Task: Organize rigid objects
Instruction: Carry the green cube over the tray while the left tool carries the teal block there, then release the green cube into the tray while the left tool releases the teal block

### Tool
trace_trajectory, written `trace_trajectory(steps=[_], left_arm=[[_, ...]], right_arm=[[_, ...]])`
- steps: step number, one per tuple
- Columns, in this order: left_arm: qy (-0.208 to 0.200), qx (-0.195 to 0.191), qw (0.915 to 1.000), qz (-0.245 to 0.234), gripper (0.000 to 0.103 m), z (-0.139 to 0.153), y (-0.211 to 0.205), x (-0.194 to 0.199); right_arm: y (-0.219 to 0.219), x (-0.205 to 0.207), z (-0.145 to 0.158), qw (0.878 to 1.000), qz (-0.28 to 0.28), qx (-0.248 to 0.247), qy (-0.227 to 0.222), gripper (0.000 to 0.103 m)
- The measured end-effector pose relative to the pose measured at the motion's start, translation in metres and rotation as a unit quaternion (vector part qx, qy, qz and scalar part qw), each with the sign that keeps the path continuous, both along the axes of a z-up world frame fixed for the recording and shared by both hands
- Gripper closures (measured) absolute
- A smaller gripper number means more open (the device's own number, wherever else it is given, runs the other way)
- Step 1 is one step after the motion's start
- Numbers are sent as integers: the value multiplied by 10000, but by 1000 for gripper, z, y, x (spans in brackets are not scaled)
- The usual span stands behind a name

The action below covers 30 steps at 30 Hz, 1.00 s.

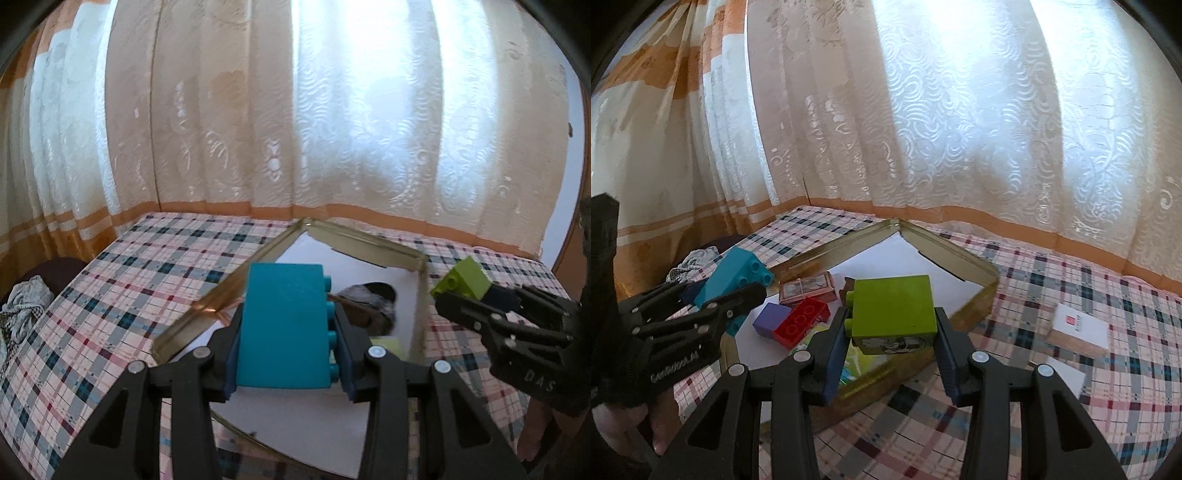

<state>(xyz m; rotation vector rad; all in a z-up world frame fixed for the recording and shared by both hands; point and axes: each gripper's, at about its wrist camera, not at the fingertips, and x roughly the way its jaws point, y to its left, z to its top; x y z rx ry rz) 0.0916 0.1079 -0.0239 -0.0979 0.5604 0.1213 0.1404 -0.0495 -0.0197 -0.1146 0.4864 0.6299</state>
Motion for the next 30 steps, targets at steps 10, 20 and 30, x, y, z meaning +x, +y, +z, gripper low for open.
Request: trace_trajectory(steps=[10, 20, 30], left_arm=[[340, -91, 9993, 116, 61, -9, 25, 28], [527, -151, 9984, 135, 61, -18, 31, 38], [372, -174, 9986, 344, 37, -7, 34, 32]], right_arm=[[37, 17, -14, 9993, 206, -161, 283, 57], [54, 25, -23, 9974, 461, -105, 536, 56], [44, 14, -17, 9981, 437, 31, 427, 28]])
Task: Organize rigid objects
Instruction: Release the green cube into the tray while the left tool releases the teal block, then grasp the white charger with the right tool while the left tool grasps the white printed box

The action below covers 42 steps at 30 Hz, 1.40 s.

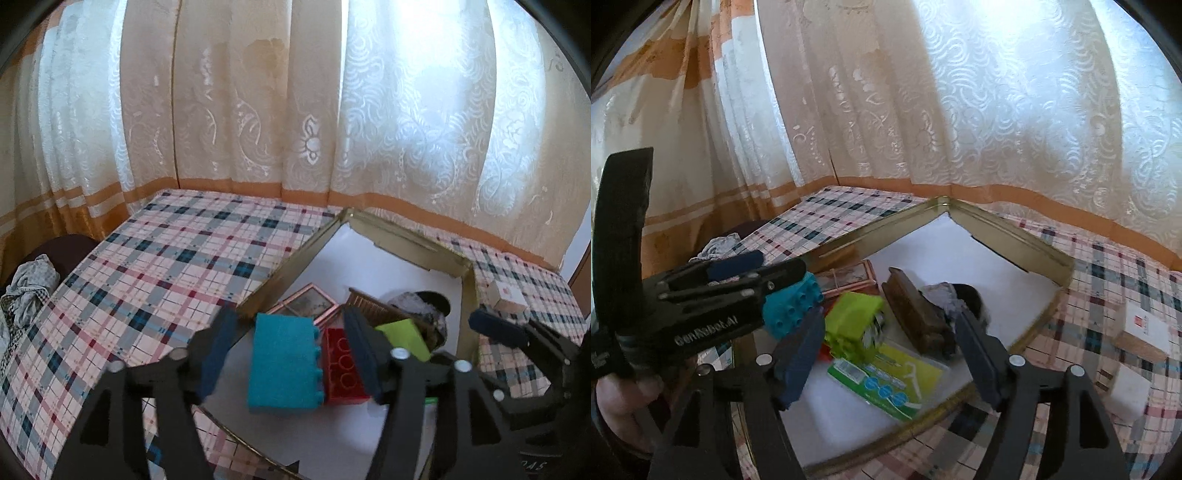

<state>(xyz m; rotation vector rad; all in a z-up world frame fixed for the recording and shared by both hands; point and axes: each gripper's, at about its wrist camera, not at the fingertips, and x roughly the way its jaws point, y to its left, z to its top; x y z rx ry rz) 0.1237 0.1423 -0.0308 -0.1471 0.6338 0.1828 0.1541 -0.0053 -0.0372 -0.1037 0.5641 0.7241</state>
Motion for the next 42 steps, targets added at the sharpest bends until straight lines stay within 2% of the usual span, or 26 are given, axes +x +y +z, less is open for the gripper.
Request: trace_trajectory(steps=[3, 8, 12, 17, 20, 23, 29, 35, 38, 40, 42], left_arm=[[-69, -62, 10000, -13, 28, 6, -9, -3], [-130, -108, 9993, -339, 26, 11, -49, -4], [-172, -86, 9982, -562, 9, 10, -88, -4], [-171, -103, 9963, -833, 7, 4, -131, 3], [-115, -91, 9961, -866, 7, 1, -146, 14], [-60, -55, 9972, -741, 7, -1, -146, 26], [-18, -233, 9986, -484, 7, -3, -130, 34], [106, -69, 9988, -471, 7, -6, -135, 44], [134, -93, 9988, -471, 7, -6, -136, 46], [173, -99, 9988, -455, 7, -6, -138, 48], [211, -112, 9985, -483, 7, -6, -141, 49]], right_arm=[[-17, -6, 0, 9999, -146, -8, -55, 28], [-61, -11, -2, 9982, -596, 57, -60, 28], [-97, -2, -7, 9932, -1163, 20, 20, 28], [-144, 19, -15, 9766, -2142, -20, 214, 28], [-156, 33, -19, 9687, -2454, -27, 362, 28], [-160, 48, -25, 9638, -2597, 17, 603, 28], [-144, 69, -37, 9608, -2633, -226, 837, 27], [-136, 84, -46, 9558, -2682, -497, 1096, 26], [-134, 83, -47, 9573, -2623, -581, 1064, 27], [-135, 83, -47, 9584, -2580, -652, 1035, 34], [-137, 81, -47, 9610, -2476, -691, 1020, 34]])
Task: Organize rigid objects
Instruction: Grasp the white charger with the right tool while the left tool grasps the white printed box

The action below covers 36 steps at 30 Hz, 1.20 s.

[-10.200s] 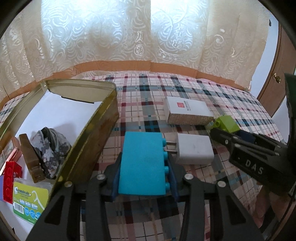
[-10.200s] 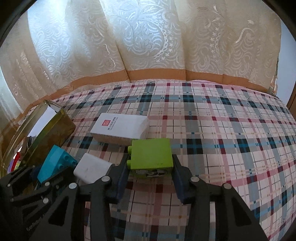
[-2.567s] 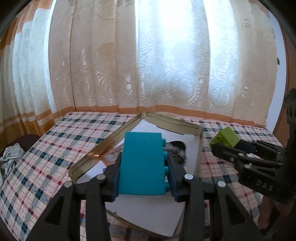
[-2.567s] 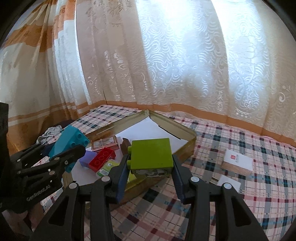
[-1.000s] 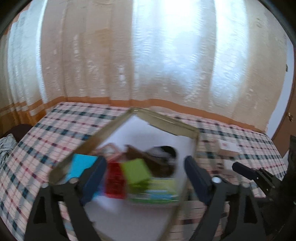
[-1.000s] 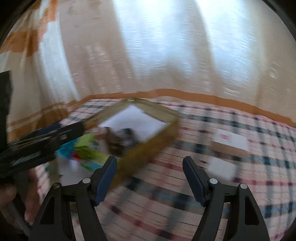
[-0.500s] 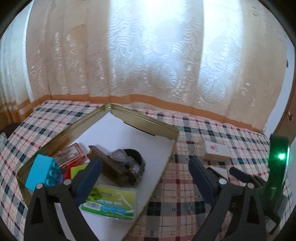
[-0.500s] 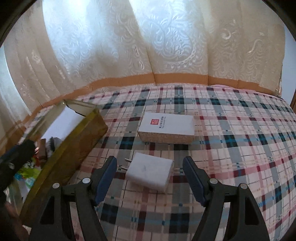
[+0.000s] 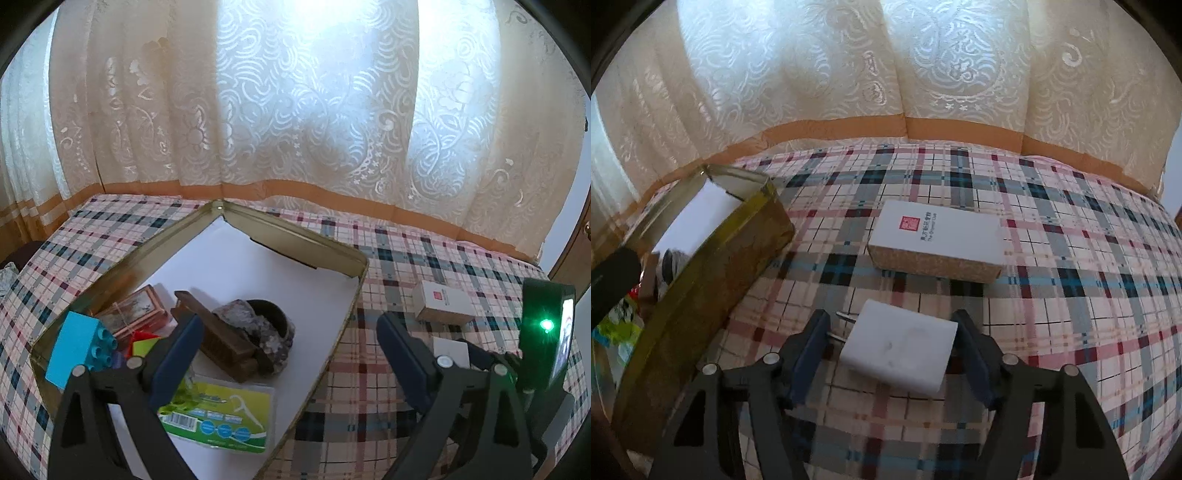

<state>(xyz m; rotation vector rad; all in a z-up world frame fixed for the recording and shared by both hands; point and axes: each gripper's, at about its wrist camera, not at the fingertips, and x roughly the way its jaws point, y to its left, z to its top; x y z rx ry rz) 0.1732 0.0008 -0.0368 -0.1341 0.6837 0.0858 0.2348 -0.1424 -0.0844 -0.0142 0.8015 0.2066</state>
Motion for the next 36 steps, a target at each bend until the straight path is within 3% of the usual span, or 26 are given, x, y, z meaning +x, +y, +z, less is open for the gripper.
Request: trace_trajectory(steps=[5, 11, 23, 30, 36], left_arm=[[11, 41, 9999, -130, 7, 5, -19, 7], [33, 83, 9988, -478, 7, 9, -62, 19], [362, 396, 9906, -1257, 7, -18, -144, 64], [611, 633, 9843, -1529, 7, -37, -171, 82], [687, 549, 9859, -1423, 9, -43, -170, 100]], right_arm=[[-27, -11, 8, 9997, 16, 218, -79, 34], [-81, -16, 14, 9979, -515, 301, -265, 34], [-177, -12, 7, 9874, -1420, 664, -213, 33], [-186, -10, 7, 9852, -1523, 760, -217, 33], [-184, -10, 7, 9859, -1474, 748, -243, 33]])
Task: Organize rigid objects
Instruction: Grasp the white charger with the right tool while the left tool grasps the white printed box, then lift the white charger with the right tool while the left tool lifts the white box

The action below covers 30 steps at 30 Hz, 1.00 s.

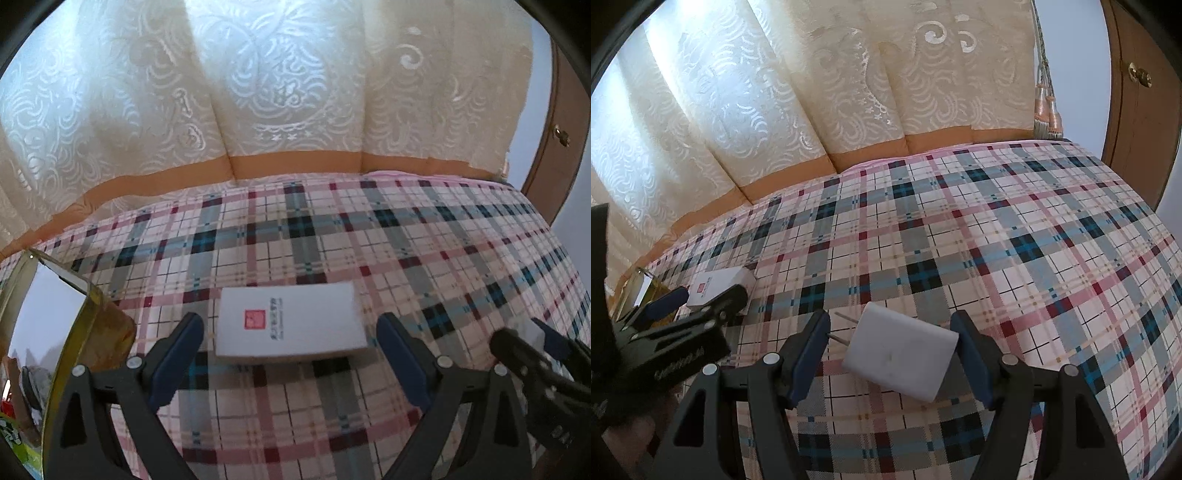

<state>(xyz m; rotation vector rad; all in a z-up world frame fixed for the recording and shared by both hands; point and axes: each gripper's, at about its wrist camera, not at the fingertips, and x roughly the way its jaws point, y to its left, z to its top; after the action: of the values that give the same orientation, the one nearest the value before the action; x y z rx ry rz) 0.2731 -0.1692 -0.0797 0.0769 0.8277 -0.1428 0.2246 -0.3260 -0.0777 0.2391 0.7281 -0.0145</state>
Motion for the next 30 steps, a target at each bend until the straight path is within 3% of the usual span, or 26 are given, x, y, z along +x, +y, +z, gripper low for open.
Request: trace_trajectory(steps=[4, 13, 30], left_arm=[[177, -19, 9998, -80, 22, -6, -2, 5], [-18, 67, 9998, -171, 24, -1, -3, -14], [-460, -35, 9989, 45, 24, 9, 40, -71]], right_arm=[[1, -1, 1, 10000, 25, -8, -61, 33], [9, 0, -1, 9998, 161, -96, -62, 33], [46, -9, 0, 9975, 612, -327, -155, 33]])
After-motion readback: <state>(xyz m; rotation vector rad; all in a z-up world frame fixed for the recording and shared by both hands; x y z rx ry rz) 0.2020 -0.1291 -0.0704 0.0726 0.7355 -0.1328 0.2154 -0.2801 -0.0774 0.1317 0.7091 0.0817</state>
